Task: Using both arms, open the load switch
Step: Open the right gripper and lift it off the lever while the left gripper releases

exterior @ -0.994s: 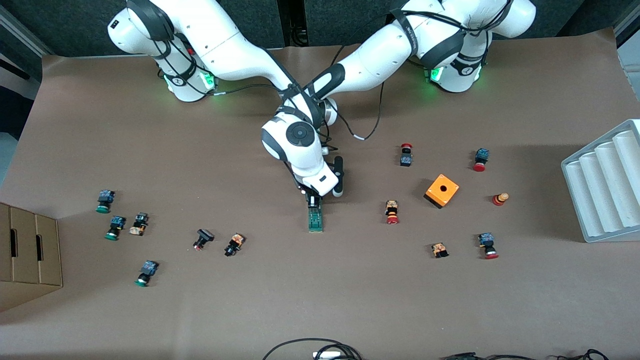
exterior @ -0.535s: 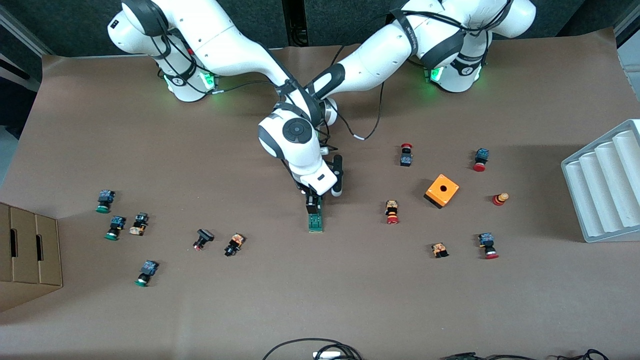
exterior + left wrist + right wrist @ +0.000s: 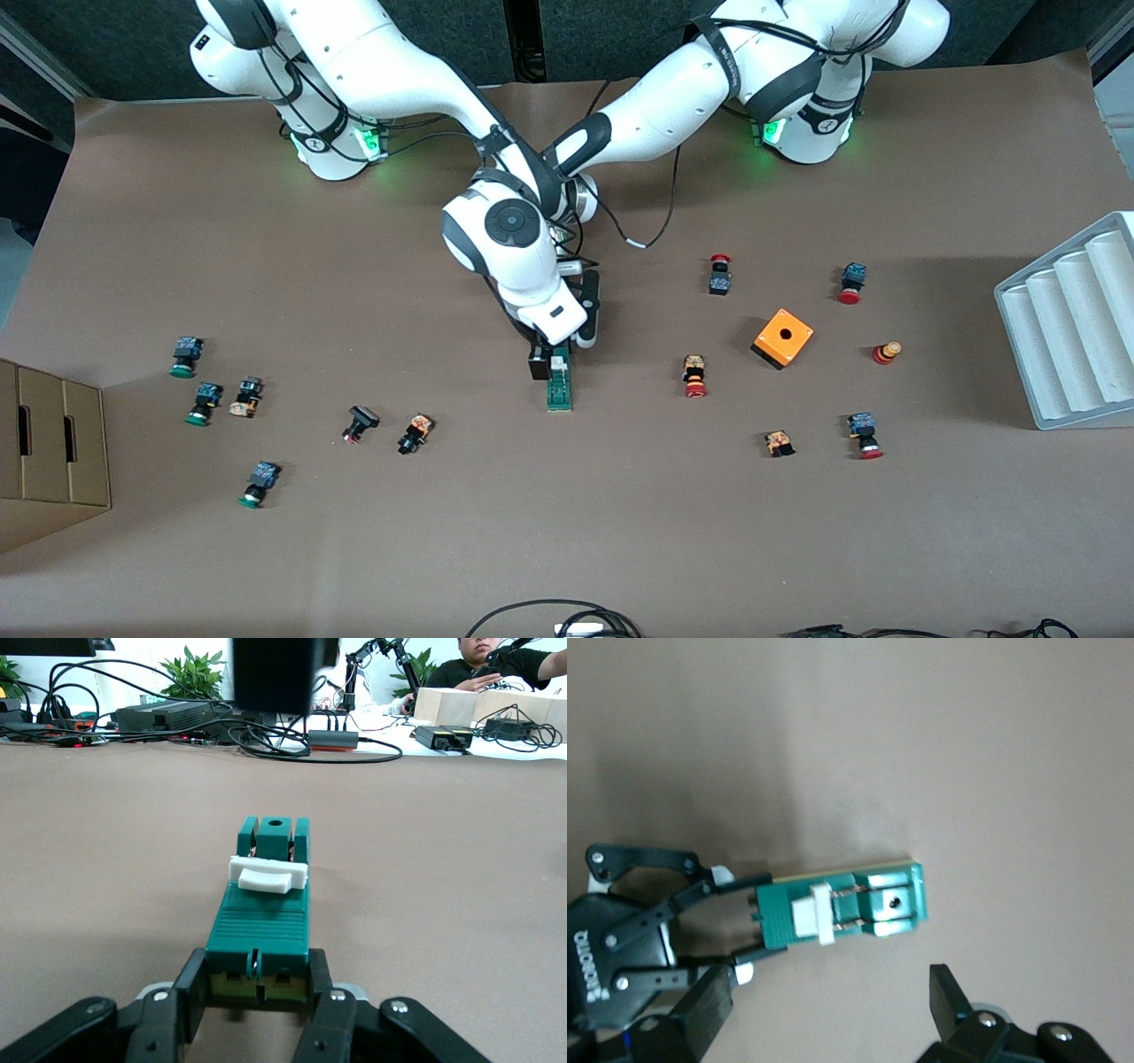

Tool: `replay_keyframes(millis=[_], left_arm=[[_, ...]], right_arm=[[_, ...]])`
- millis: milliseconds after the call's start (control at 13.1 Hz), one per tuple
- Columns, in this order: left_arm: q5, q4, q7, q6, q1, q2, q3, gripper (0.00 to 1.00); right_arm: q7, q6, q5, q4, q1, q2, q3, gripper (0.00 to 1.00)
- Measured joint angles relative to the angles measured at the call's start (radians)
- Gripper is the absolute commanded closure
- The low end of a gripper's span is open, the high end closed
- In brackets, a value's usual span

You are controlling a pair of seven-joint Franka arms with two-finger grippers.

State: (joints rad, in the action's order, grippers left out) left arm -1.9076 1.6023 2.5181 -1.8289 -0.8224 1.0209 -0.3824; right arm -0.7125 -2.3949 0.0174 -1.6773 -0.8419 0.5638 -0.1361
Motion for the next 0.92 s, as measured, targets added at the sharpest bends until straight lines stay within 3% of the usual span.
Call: replay_keyframes(millis=[76,229,382,688,918], left_arm=[[0.000,0.000,0.000,0.000,0.000,0.000,0.000,0.59],[0.000,0.000,0.000,0.000,0.000,0.000,0.000,0.21],[0.003,0.000,0.000,0.002,0.000,0.001,0.001,0.00],[0.005,0.000,0.000,0.002,0.000,0.004,0.001,0.00],[0.007,0.000,0.000,0.002,0.000,0.004,0.001,0.00]], right_arm=[[0.013,0.020,0.000,0.001,0.011,-0.015,0.000,0.00],[0.061,0.062,0.000,0.003,0.023,-0.049,0.000,0.00],[0.103,0.089,0.000,0.005,0.025,-0.081,0.000,0.00],[0.146,0.107,0.007,0.006,0.049,-0.124,0.000,0.00],[0.154,0.145,0.088,0.007,0.100,-0.154,0.000,0.00]])
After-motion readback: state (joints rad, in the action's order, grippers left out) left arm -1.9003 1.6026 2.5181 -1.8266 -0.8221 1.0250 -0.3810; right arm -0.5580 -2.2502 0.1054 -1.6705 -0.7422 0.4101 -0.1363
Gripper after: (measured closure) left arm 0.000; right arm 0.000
